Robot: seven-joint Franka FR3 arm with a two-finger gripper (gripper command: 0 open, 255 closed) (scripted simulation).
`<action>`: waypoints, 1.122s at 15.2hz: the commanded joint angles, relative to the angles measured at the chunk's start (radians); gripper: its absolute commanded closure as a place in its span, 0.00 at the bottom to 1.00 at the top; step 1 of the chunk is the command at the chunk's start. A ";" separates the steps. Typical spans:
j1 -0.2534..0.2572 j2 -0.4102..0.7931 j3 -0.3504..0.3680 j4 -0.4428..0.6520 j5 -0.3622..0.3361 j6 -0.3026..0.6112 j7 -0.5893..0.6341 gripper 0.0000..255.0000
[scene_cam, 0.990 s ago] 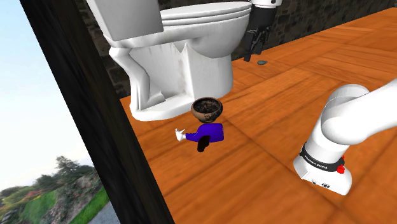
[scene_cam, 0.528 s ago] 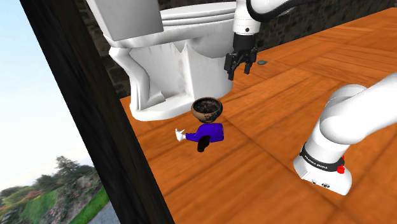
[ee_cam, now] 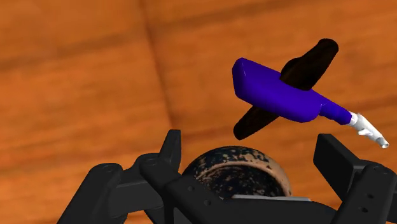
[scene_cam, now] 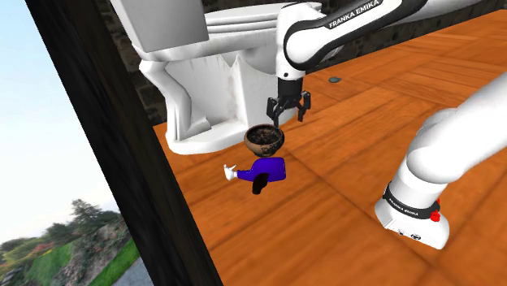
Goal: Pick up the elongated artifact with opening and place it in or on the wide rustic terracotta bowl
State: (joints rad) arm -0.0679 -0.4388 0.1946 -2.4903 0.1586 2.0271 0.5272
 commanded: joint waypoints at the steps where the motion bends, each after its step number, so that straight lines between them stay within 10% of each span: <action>1: -0.012 0.077 0.020 0.013 0.011 0.049 0.072 0.00; 17: -0.027 0.665 0.063 0.161 0.040 0.391 0.538 0.00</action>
State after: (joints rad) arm -0.0961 0.2052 0.2599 -2.3372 0.1989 2.4065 1.0541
